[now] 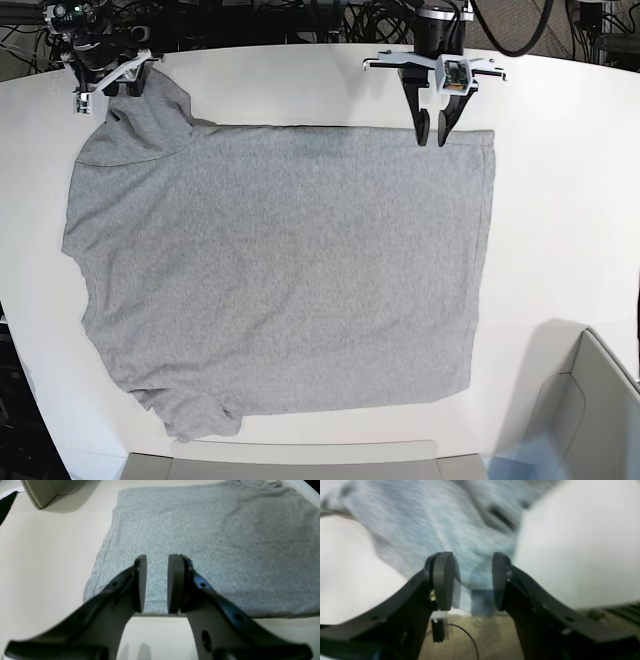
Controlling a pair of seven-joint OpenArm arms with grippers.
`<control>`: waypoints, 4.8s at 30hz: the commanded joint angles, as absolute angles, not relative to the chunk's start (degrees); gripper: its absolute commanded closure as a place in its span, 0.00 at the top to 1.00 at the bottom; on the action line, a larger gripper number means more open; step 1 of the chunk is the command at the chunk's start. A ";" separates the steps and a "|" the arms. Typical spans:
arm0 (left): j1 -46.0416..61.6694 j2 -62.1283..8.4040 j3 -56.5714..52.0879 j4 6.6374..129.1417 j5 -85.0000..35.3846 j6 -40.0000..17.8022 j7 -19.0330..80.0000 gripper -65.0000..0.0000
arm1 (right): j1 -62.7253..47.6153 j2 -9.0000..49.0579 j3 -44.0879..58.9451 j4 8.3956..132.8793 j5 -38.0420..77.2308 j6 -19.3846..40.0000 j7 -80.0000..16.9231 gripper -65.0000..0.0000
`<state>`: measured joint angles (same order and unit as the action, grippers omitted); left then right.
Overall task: Fold the T-shirt properly
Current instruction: 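Grasp the shirt's shoulder edges with the left and right grippers, then lift the shoulder edge and pull it over the shirt toward the hem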
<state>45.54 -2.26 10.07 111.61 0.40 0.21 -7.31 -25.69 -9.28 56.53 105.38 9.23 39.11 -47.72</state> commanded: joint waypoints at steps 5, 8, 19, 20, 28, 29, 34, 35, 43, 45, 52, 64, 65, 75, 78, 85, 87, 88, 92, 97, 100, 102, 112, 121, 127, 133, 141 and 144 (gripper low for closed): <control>46.02 -2.33 10.15 112.48 0.48 0.22 -8.75 0.24 | -25.27 -9.00 60.26 106.33 10.07 40.00 -46.73 0.39; 46.02 -2.42 9.98 112.48 0.48 0.22 -8.75 0.24 | -25.27 -9.00 60.09 105.54 9.80 40.00 -46.64 0.39; 45.93 -4.18 10.33 112.75 0.48 0.31 -8.75 0.24 | -23.96 -9.00 56.40 97.54 4.35 40.00 -46.55 0.39; 45.93 -4.18 10.33 112.75 0.48 0.31 -8.75 0.24 | -24.84 -9.00 54.46 97.45 4.35 40.00 -46.55 0.39; 46.02 -4.18 10.33 112.84 0.48 0.31 -8.75 0.24 | -29.05 -9.00 42.95 96.92 4.44 40.00 -46.64 0.13; 46.11 -4.18 10.33 112.84 0.48 0.31 -8.75 0.24 | -28.97 -9.00 42.95 96.57 4.53 40.00 -46.64 0.06; 46.20 -4.35 9.89 112.84 0.40 0.31 -8.66 0.24 | -28.88 -9.00 42.95 96.84 4.44 40.00 -46.55 0.00; 46.20 -4.35 9.80 112.84 0.22 0.31 -8.57 0.24 | -28.70 -9.00 43.03 96.92 4.44 40.00 -46.55 0.00; 43.30 -3.91 5.85 115.38 -15.08 0.57 8.48 0.32 | -26.59 -9.00 49.45 99.56 4.88 40.00 -46.55 0.00; 41.71 -4.26 1.01 115.38 -22.99 0.40 12.79 0.34 | -26.15 -9.00 49.89 99.56 4.53 40.00 -46.55 0.00; 33.71 -4.35 -19.74 114.59 -39.16 0.13 35.56 0.44 | -26.59 -9.00 49.71 99.47 4.53 40.00 -46.55 0.00; 21.05 -4.26 -30.73 100.70 -41.98 -7.69 56.48 0.45 | -26.59 -9.00 49.63 99.47 4.53 40.00 -46.55 0.00; 21.05 -4.35 -31.52 100.44 -41.89 -7.78 56.40 0.45 | -26.59 -9.00 49.71 99.47 4.53 40.00 -46.55 0.00; 21.05 -6.29 -28.09 97.98 -42.15 -8.04 56.84 0.45 | -26.24 -9.00 49.54 99.47 4.44 40.00 -46.55 0.00; 20.88 -6.29 -26.42 95.16 -42.33 -8.40 56.84 0.45 | -26.24 -9.00 49.54 99.47 4.44 40.00 -46.55 0.00; 18.24 -6.11 -23.52 90.95 -41.89 -11.56 56.75 0.45 | -26.24 -9.00 49.54 99.56 4.44 40.00 -46.55 0.00; 17.71 -6.11 -22.55 90.15 -41.98 -11.65 56.92 0.43 | -26.15 -9.00 49.71 99.65 4.53 40.00 -46.55 0.00; 17.63 -6.11 -21.93 90.15 -41.98 -11.65 56.84 0.39 | -25.98 -9.00 49.71 100.35 4.53 40.00 -46.55 0.00; 17.63 -6.29 -22.29 90.59 -42.33 -11.30 56.84 0.12 | -25.27 -9.00 49.98 105.80 4.88 40.00 -46.55 0.00; 18.33 -6.37 -22.29 93.58 -42.07 -11.30 57.10 0.00 | -25.19 -9.00 50.07 111.96 4.88 40.00 -46.64 0.00; 21.67 -6.29 -22.29 100.00 -42.15 -11.21 57.01 0.00 | -24.75 -9.00 52.35 113.98 4.88 40.00 -46.64 0.00; 23.52 -6.20 -22.29 105.71 -42.07 -11.21 56.92 0.00 | -24.31 -9.00 54.11 114.86 4.88 40.00 -46.99 0.00; 26.24 -6.20 -28.97 112.40 -42.33 -11.12 57.19 0.00 | -22.29 -9.00 64.48 116.70 9.71 40.00 -46.99 0.00; 21.05 -5.93 -30.37 112.48 -42.33 -11.21 65.10 0.00 | -15.34 -7.60 66.42 116.79 3.91 40.00 -46.73 0.00; 18.15 -5.85 -30.55 112.48 -42.24 -9.45 66.24 0.00 | -9.80 -7.52 65.10 116.79 -1.19 40.00 -46.64 0.00; 14.20 -5.93 -30.20 112.22 -42.07 -3.91 66.24 0.00 | -6.55 -7.43 58.24 116.53 -8.04 40.00 -46.64 0.00; 8.84 -6.37 -29.93 109.05 -40.66 -3.82 66.24 0.00 | -1.45 -7.69 51.21 115.65 -15.43 40.00 -46.64 0.00; 6.90 -6.37 -27.38 106.95 -37.41 -3.82 66.24 0.00 | 0.75 -7.69 49.45 114.51 -17.89 40.00 -46.64 0.00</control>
<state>7.51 -5.91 -27.51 106.06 -36.71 -3.81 67.24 -0.05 -8.25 49.43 113.65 -18.24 39.11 -48.01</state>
